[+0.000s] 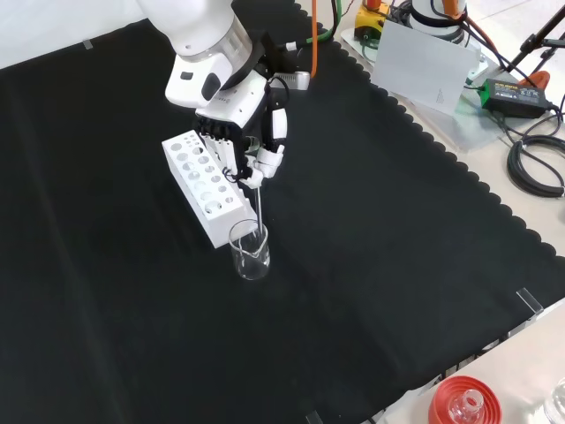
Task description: Put the glass rod back on the white test tube rack.
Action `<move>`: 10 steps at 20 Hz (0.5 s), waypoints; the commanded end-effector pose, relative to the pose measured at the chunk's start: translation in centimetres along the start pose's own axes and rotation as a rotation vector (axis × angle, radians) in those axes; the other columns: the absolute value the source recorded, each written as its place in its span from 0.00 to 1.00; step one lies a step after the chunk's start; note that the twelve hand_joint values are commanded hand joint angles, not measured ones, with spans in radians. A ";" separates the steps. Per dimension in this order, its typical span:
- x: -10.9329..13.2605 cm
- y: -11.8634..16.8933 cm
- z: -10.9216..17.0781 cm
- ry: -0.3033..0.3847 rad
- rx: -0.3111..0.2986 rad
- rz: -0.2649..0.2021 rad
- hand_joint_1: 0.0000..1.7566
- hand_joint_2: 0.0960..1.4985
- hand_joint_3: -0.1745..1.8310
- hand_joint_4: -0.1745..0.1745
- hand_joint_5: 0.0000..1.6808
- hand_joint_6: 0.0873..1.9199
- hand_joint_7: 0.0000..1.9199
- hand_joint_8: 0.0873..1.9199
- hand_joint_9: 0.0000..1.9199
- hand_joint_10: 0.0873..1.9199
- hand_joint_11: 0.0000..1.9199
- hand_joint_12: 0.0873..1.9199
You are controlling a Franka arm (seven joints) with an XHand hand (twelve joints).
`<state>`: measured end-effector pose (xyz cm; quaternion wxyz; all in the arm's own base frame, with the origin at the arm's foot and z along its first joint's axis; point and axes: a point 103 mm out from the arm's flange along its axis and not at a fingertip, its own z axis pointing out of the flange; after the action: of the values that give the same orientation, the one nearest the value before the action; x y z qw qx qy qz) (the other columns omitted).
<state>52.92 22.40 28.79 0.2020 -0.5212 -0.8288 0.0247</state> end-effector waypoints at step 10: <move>-0.4 0.1 0.2 0.010 -0.008 -0.008 0.74 0.51 0.34 0.00 0.63 0.34 0.63 0.51 0.92 0.26 0.84 0.35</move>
<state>53.07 22.19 28.52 0.2040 -0.5186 -0.8301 0.0191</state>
